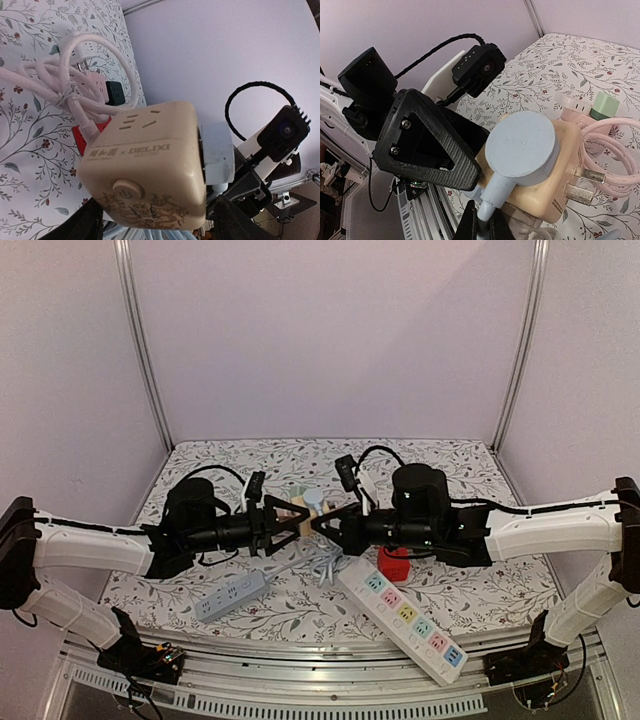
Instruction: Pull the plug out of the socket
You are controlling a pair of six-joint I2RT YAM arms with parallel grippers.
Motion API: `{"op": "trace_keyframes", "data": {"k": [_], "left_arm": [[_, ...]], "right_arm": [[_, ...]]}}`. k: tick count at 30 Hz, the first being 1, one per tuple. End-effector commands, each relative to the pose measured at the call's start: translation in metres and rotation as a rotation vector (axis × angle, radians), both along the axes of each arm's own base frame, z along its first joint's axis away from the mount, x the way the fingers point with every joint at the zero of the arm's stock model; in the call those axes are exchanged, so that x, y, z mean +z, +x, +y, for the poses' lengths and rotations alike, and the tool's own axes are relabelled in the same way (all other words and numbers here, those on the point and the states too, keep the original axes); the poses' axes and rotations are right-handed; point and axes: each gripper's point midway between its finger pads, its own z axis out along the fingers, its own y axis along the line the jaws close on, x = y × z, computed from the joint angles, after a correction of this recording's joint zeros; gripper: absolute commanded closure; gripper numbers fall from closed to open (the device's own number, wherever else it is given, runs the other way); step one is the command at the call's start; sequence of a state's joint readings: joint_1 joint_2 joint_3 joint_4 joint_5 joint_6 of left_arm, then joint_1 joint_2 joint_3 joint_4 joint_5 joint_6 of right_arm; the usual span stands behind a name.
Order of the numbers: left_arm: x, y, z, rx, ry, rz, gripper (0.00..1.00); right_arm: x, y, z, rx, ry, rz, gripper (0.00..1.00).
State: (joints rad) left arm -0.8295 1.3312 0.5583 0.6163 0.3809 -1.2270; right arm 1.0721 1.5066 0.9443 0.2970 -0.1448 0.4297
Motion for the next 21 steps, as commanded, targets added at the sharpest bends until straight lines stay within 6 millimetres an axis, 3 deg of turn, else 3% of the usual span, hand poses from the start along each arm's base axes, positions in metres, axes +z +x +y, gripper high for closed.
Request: {"op": "trace_keyframes", "data": {"k": [1,11,21], "left_arm": [[0.013,-0.002,-0.009,-0.022,-0.037,-0.024,0.26],[0.020,-0.001,-0.018,-0.048,-0.051,-0.029,0.27],[0.018,0.001,-0.010,-0.004,-0.021,-0.046,0.49]], "right_arm": [[0.099,-0.004,-0.002,0.018,0.279,-0.158,1.00],[0.098,-0.004,-0.001,0.023,0.281,-0.152,1.00],[0.075,-0.001,-0.002,0.004,0.242,-0.114,1.00]]}}
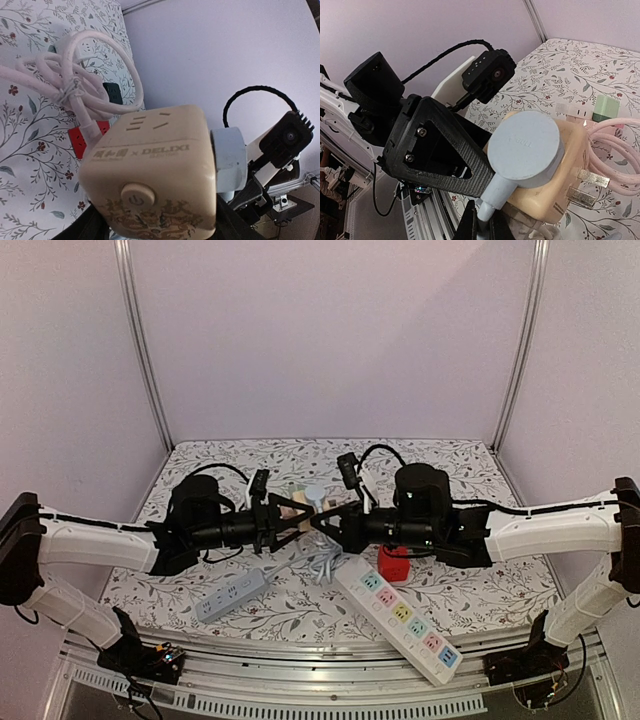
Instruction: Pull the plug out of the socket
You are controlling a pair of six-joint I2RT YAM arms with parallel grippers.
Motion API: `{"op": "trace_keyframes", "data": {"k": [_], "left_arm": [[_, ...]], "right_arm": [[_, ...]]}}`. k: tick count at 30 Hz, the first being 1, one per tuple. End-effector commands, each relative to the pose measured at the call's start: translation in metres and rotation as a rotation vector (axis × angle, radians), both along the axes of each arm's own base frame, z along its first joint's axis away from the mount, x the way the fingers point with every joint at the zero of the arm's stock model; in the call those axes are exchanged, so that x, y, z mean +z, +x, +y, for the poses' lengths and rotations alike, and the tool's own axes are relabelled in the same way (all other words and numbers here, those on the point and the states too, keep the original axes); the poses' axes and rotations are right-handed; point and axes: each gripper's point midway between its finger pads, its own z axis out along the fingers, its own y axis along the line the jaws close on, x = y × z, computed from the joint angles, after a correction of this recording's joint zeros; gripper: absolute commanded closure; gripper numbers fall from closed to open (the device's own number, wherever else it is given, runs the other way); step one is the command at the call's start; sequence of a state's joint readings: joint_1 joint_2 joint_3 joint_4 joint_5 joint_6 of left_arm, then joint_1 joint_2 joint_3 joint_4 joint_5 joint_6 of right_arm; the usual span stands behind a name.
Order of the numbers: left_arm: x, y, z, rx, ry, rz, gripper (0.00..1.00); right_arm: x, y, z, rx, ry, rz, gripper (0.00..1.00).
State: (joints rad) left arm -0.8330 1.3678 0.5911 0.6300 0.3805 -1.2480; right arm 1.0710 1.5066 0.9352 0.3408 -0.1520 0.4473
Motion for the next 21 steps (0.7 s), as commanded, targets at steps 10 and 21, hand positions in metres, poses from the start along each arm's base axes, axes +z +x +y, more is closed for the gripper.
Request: {"op": "trace_keyframes", "data": {"k": [10,21], "left_arm": [[0.008,0.011,0.021,0.074,0.350,-0.155,0.65],[-0.022,0.015,0.029,-0.027,0.651,-0.164,0.77]], "right_arm": [[0.032,0.018,-0.007,-0.113,0.094,-0.044,0.70],[0.002,0.040,-0.016,-0.257,-0.022,0.023,0.34]]}}
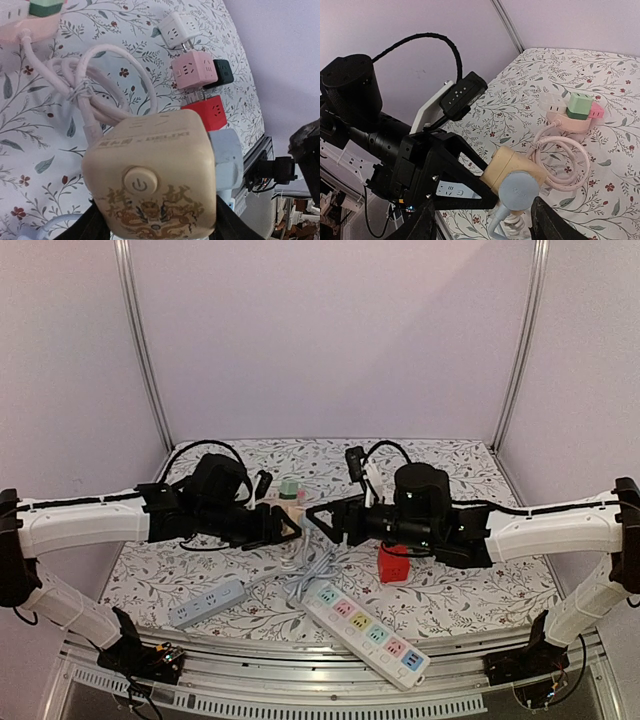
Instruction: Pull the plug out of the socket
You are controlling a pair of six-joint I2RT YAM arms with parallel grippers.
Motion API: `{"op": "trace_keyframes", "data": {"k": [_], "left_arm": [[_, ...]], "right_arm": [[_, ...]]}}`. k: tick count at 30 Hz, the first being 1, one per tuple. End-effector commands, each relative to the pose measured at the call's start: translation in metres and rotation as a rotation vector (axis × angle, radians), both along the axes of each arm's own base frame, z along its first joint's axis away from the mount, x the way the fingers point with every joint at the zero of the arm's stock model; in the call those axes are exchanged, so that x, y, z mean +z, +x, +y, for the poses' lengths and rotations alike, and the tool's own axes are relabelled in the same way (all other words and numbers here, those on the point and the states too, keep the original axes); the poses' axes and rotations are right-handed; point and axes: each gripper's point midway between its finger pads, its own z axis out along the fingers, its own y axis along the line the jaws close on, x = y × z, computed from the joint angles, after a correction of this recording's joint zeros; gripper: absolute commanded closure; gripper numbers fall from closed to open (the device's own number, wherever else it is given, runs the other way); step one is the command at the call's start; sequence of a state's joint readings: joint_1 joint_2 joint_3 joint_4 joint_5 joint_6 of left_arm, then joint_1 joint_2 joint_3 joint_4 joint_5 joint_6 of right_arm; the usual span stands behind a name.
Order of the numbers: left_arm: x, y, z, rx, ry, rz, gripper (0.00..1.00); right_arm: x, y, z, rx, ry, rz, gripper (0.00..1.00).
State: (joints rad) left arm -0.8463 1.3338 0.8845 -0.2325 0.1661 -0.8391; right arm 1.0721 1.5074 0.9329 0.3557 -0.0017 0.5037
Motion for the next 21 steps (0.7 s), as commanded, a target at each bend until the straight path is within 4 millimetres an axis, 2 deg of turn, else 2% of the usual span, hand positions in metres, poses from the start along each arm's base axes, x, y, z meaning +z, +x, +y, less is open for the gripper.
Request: {"op": "trace_keyframes", "data": {"k": [1,6,10,16,21], "left_arm": [[0.024,0.007,-0.008,-0.090,0.050,-0.093,0.77],[0.034,0.014,-0.015,-0.138,0.074,-0.157,0.77],[0.041,0.017,-0.021,-0.167,0.057,-0.218,0.77],[0.045,0.022,-0.014,-0.157,0.043,-0.353,0.77],[0.043,0.025,-0.005,-0.144,0.085,-0.411,0.78]], "right_arm": [[-0.003,0.018,-0.007,-0.106,-0.053,0.021,0.34],[-0.021,0.019,-0.005,-0.129,-0.065,0.112,0.33],[-0.035,0.023,-0.007,-0.168,-0.073,0.181,0.28],[-0.043,0.037,-0.009,-0.220,-0.047,0.300,0.29],[-0.041,0.039,0.006,-0.200,-0.009,0.381,0.32]]}}
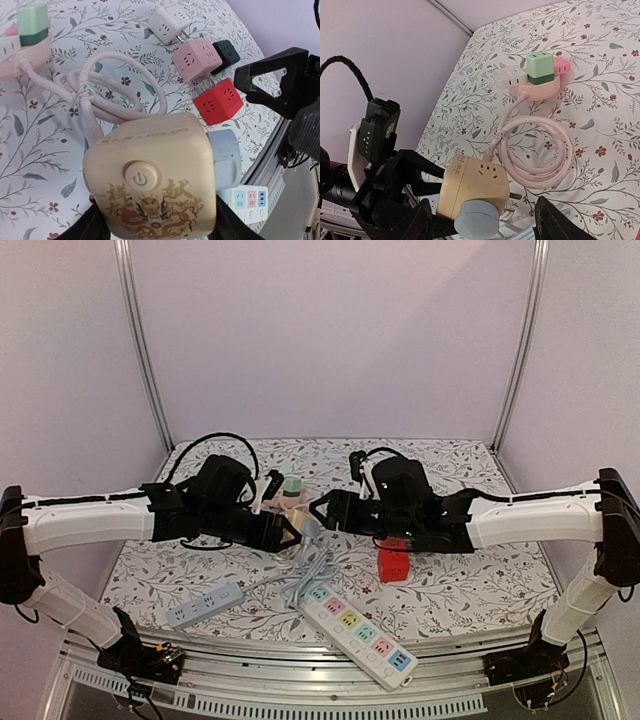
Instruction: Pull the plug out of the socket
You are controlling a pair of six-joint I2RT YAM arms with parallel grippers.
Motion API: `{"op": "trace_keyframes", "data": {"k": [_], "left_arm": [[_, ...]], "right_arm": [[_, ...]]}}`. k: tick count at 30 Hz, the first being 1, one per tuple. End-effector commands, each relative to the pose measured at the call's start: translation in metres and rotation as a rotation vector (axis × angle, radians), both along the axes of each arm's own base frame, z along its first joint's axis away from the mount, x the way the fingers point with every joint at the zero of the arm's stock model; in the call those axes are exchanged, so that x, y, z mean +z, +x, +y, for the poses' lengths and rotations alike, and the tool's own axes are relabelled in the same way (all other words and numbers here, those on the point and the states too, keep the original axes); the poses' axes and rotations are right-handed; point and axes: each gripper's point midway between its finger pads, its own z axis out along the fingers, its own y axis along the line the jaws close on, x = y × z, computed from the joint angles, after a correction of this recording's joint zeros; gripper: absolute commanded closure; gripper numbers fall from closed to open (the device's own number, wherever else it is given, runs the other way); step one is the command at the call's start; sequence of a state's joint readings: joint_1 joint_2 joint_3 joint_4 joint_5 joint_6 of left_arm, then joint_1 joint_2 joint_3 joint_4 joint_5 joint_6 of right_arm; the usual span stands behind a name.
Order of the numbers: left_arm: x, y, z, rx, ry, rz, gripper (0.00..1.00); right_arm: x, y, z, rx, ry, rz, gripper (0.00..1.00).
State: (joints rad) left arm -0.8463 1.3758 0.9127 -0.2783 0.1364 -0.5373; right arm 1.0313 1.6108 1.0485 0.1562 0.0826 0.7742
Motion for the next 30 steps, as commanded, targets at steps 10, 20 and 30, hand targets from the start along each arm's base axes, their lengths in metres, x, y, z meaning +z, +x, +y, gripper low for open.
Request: {"op": "trace_keyframes", "data": {"k": [10,20,30], "left_arm": [[0.053,0.024,-0.001,0.034,-0.081,-0.230,0.78],[0.052,0.025,-0.001,0.036,-0.069,-0.228,0.78],[0.051,0.025,-0.004,0.019,-0.064,-0.226,0.78]], "right_arm": [[-0.030,0.005,0.041,0.030,0.037,0.208,0.38],[-0.044,0.002,0.042,0.032,0.037,0.252,0.48],[-0.041,-0.001,0.052,0.066,0.075,0.264,0.55]]}}
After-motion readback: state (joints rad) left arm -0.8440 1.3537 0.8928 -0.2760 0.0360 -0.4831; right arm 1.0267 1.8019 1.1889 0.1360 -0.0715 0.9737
